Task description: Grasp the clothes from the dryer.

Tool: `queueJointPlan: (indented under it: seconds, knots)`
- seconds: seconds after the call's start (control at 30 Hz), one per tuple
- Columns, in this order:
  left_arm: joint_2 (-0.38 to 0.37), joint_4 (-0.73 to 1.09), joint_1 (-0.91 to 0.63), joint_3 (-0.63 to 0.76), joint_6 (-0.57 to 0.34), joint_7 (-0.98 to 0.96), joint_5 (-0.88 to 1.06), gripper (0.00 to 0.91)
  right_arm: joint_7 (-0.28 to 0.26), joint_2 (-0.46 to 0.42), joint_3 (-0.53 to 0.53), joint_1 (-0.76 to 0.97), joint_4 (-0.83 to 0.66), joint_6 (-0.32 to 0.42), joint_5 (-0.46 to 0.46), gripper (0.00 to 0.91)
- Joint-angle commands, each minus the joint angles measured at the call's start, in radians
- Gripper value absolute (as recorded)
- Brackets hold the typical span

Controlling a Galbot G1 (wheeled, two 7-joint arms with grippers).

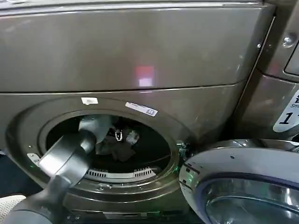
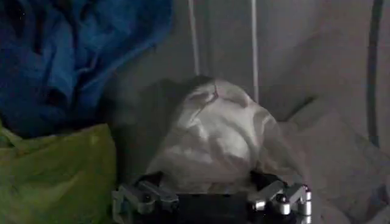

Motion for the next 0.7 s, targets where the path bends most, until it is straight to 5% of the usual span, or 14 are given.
queueJointPlan:
  seconds: [0.03, 0.7]
  knots:
    - [0.000, 0.007, 0.002, 0.010, 0.000, 0.004, 0.007, 0.000, 0.002, 0.001, -0.001, 0.002, 0.002, 0.000, 0.000, 0.907]
    - [0.000, -0.062, 0.035, -0.105, 0.053, -0.022, -0.159, 0.000, 0.003, 0.006, -0.014, 0.014, 0.004, 0.003, -0.005, 0.907]
